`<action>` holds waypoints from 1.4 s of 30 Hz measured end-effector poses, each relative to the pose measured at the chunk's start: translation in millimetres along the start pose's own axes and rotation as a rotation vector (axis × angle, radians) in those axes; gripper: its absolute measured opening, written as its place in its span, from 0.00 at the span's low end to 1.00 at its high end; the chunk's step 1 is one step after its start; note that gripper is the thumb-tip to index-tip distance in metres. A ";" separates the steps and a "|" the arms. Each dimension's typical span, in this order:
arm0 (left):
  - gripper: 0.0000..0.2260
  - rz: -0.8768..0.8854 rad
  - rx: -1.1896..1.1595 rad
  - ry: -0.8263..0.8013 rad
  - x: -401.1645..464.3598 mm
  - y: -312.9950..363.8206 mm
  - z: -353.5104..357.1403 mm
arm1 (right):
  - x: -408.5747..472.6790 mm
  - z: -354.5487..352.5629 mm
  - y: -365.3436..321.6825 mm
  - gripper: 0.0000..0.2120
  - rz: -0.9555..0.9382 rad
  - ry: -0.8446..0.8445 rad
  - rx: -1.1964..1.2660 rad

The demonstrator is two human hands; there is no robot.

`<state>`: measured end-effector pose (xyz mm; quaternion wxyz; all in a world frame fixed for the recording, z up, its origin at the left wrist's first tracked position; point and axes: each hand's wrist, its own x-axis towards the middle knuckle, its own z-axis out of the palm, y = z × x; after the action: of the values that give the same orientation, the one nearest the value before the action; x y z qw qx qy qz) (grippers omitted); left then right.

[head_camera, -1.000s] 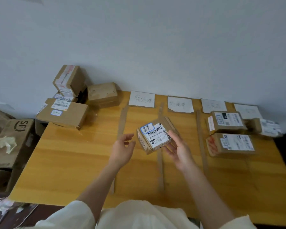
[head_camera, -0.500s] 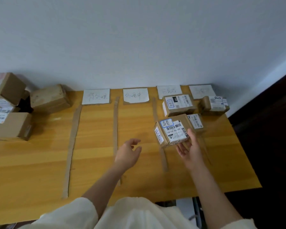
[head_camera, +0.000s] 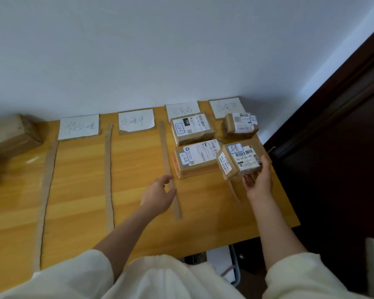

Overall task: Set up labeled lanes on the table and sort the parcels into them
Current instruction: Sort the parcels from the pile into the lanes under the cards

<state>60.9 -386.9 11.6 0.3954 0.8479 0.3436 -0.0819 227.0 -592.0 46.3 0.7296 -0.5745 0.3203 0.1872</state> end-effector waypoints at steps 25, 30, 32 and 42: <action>0.19 -0.041 0.075 -0.019 19.2 3.2 -2.8 | 107.0 24.4 -33.3 0.21 0.082 0.182 -0.054; 0.19 -0.039 0.071 -0.026 17.4 3.0 -2.2 | 105.5 28.1 -25.5 0.21 0.139 0.156 -0.133; 0.19 -0.041 0.064 -0.024 15.9 2.4 -2.6 | 103.9 29.0 -20.7 0.23 0.157 0.173 -0.137; 0.18 -0.087 0.013 -0.009 2.9 -14.0 -13.5 | 20.5 44.2 12.6 0.14 0.133 0.159 -0.216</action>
<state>52.2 -369.2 11.0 0.3873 0.8343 0.3780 -0.1050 244.9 -548.2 29.3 0.6218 -0.6401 0.3927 0.2224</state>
